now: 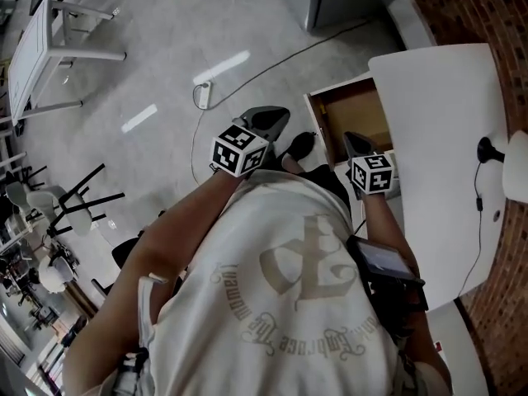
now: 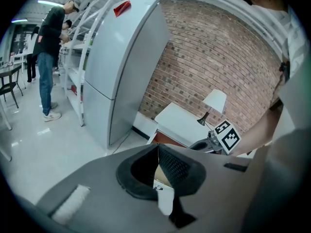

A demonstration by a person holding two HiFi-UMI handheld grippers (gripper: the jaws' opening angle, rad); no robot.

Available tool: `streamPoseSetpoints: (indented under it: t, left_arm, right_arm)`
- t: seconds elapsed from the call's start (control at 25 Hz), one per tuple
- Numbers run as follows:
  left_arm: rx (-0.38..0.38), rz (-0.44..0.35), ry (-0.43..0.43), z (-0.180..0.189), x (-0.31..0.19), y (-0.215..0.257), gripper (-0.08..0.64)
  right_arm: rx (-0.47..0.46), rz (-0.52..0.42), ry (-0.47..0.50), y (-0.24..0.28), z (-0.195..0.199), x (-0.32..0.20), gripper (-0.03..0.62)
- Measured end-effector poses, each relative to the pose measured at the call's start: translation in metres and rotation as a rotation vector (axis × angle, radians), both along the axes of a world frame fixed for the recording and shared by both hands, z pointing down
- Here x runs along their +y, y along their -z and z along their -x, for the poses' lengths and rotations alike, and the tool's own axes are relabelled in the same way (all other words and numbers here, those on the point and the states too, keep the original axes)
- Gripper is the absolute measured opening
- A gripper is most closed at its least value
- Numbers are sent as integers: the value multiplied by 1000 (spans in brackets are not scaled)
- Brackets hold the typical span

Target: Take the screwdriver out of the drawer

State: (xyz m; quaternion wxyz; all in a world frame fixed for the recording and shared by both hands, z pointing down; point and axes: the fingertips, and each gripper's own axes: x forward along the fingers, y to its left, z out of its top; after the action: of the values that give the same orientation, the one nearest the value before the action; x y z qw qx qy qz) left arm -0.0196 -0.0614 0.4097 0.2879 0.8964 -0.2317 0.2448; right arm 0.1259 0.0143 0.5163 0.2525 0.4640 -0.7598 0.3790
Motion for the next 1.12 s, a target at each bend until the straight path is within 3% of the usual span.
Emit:
streamPoseSetpoints:
  t: [0.52,0.84,1.12]
  left_arm:
    - [-35,80,-9,-4,21,-40,6]
    - [-50,103,-111,-17,44,-69,6]
    - [-32,150,-65,-30,49,-98,6]
  right_arm:
    - [11,72,-32,-40,-1,-4,6]
    - [35,146,-28,-71,7,-4,6]
    - [30,161,3,-100,8,-9,6]
